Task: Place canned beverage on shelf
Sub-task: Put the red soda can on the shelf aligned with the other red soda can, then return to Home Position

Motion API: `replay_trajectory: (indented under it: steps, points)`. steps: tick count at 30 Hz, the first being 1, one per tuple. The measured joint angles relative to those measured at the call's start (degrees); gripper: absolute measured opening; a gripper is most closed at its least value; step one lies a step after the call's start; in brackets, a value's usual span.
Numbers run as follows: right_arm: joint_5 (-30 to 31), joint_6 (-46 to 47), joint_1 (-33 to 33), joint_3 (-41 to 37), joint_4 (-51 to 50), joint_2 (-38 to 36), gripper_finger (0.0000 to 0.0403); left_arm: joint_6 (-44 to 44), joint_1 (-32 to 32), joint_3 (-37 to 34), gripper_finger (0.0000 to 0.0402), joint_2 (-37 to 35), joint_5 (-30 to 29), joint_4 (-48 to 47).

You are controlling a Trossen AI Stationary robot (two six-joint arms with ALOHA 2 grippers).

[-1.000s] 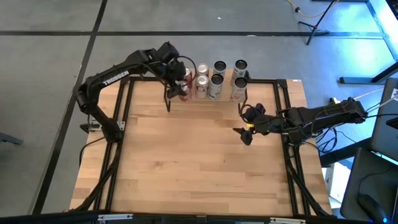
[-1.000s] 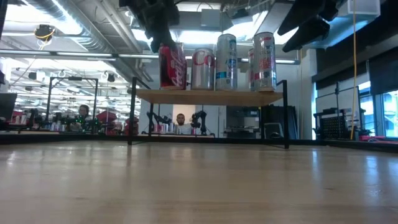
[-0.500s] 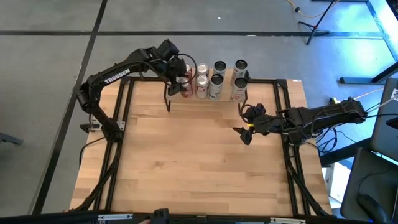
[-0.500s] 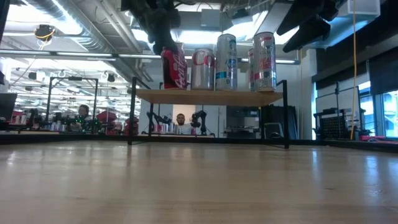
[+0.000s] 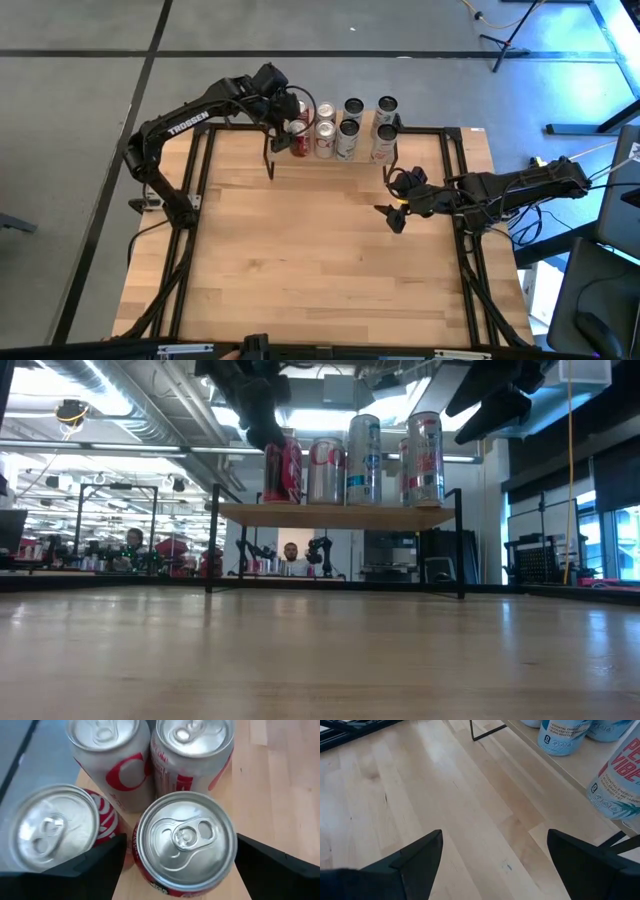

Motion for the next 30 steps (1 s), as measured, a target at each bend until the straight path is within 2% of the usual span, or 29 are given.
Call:
replay_trajectory:
  steps: [5, 12, 16, 19, 23, 26, 30]
  points:
    - [-0.1, 0.1, 0.0, 0.0, 0.0, 0.0, 0.0344, -1.6, -0.3, 0.4, 0.0341, -2.2, -1.3, 0.0]
    - [0.2, 0.3, 0.0, 0.0, 0.0, 0.0, 0.0344, -7.0, -1.7, 6.7, 0.0341, -5.0, -4.2, -1.2]
    - [0.7, 1.1, 0.0, 0.1, 1.3, -0.1, 0.0344, -10.6, -4.6, 9.1, 0.0341, -6.3, -3.3, -1.0]
    - [-0.2, -1.3, 0.0, 1.9, 1.4, -0.8, 0.0343, -13.6, -8.6, 9.1, 0.0327, -7.4, -5.8, -1.4]
    - [-1.7, -4.3, 0.0, 4.5, 1.6, -2.9, 0.0317, -15.5, -14.7, 9.2, 0.0275, -7.7, -7.2, -3.5]
    - [-3.4, -6.4, 0.0, 4.7, 2.2, -5.2, 0.0275, -15.9, -19.2, 8.3, 0.021, -7.7, -8.1, -6.2]
    - [-6.2, -9.2, 0.0, 3.9, 1.4, -8.8, 0.0207, -19.5, -25.3, 3.5, 0.0112, -8.3, -13.5, -6.3]
